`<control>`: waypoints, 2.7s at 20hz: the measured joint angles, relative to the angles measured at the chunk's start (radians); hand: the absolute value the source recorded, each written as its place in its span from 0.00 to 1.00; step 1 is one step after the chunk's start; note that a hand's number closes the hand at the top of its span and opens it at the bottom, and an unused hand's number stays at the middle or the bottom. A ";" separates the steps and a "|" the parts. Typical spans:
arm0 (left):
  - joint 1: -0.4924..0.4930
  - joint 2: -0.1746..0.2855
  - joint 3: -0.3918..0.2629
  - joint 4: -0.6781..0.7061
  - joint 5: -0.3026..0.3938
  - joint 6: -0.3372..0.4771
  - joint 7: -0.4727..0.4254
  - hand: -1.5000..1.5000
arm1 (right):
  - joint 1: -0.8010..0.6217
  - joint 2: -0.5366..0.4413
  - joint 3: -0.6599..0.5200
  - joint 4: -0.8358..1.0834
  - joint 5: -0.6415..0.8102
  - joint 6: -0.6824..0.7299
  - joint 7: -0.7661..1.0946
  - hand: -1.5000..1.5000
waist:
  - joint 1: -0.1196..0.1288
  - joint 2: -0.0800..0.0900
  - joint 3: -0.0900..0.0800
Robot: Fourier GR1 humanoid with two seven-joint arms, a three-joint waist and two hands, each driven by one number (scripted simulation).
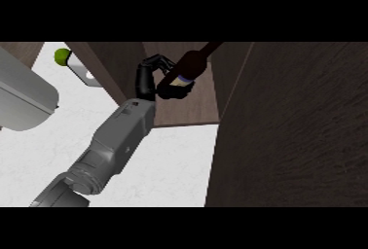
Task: Pick up the wine, place it into the cabinet and close the cabinet
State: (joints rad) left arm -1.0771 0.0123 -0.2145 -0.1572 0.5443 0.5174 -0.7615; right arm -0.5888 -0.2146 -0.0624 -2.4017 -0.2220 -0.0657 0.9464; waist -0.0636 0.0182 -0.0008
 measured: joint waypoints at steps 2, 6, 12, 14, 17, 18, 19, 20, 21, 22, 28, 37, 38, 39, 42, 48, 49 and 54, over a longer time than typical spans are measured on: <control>-0.024 0.005 0.000 0.027 -0.010 0.023 0.009 1.00 | -0.007 0.002 0.002 0.001 0.000 -0.001 -0.003 0.00 | -0.005 0.002 0.000; -0.049 0.010 0.004 0.066 -0.020 0.038 0.027 1.00 | -0.001 0.009 0.018 0.003 0.002 0.002 -0.014 0.00 | -0.012 0.006 0.000; -0.059 0.012 0.010 0.108 -0.030 0.065 0.046 1.00 | -0.004 0.014 0.017 0.008 0.001 0.006 -0.028 0.00 | -0.022 0.011 0.000; -0.064 0.011 0.010 0.121 -0.033 0.077 0.061 1.00 | -0.006 0.014 0.021 0.007 0.000 0.006 -0.026 0.00 | -0.025 0.012 0.000; -0.060 0.013 0.027 0.116 -0.020 0.058 0.064 1.00 | -0.011 0.018 0.023 0.009 -0.001 0.011 -0.037 0.00 | -0.028 0.016 0.000; -0.054 0.012 0.037 0.108 -0.011 0.040 0.059 1.00 | -0.013 0.019 0.023 0.009 -0.001 0.010 -0.037 0.00 | -0.029 0.016 0.000; -0.049 0.011 0.050 0.101 0.001 0.026 0.055 1.00 | -0.013 0.020 0.023 0.009 -0.002 0.011 -0.039 0.00 | -0.030 0.017 0.000; -0.045 0.006 0.061 0.097 0.011 0.014 0.055 1.00 | -0.017 0.022 0.023 0.009 -0.002 0.009 -0.037 0.00 | -0.031 0.017 -0.001; -0.040 0.004 0.072 0.093 0.021 -0.006 0.058 1.00 | -0.015 0.024 0.029 0.010 -0.002 0.009 -0.038 0.00 | -0.030 0.018 -0.001; -0.030 0.004 0.082 0.091 0.030 -0.028 0.057 1.00 | -0.015 0.023 0.028 0.008 -0.002 0.009 -0.035 0.00 | -0.032 0.018 -0.001; 0.030 -0.008 0.128 0.079 0.076 -0.122 0.039 1.00 | -0.018 0.035 0.037 0.010 -0.003 0.010 -0.043 0.00 | -0.046 0.021 -0.002; 0.107 -0.012 0.139 0.067 0.124 -0.199 0.014 1.00 | -0.025 0.055 0.060 0.017 -0.008 0.009 -0.045 0.00 | -0.080 0.019 -0.003; 0.114 -0.012 0.139 0.065 0.130 -0.208 0.014 1.00 | -0.025 0.058 0.058 0.017 -0.011 0.008 -0.046 0.00 | -0.084 0.019 -0.003; 0.125 -0.012 0.136 0.065 0.134 -0.218 0.013 1.00 | -0.024 0.058 0.058 0.014 -0.011 0.008 -0.046 0.00 | -0.085 0.018 -0.003; 0.160 -0.012 0.124 0.066 0.141 -0.237 0.002 1.00 | -0.037 0.059 0.058 0.018 -0.014 0.007 -0.046 0.00 | -0.094 0.018 -0.004; 0.186 -0.004 0.105 0.050 0.165 -0.229 -0.018 1.00 | -0.049 0.061 0.050 0.023 -0.028 0.010 -0.044 0.00 | -0.109 0.016 -0.003; 0.188 -0.004 0.099 0.048 0.167 -0.225 -0.020 1.00 | -0.049 0.061 0.049 0.024 -0.029 0.010 -0.044 0.00 | -0.107 0.015 -0.003; 0.186 -0.003 0.077 0.041 0.178 -0.200 -0.020 1.00 | -0.051 0.059 0.051 0.022 -0.038 0.015 -0.038 0.00 | -0.114 0.016 -0.003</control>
State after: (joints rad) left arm -0.8907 0.0095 -0.1379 -0.1158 0.7223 0.3172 -0.7816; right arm -0.6403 -0.1552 -0.0118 -2.3798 -0.2595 -0.0512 0.9082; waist -0.1779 0.0342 -0.0036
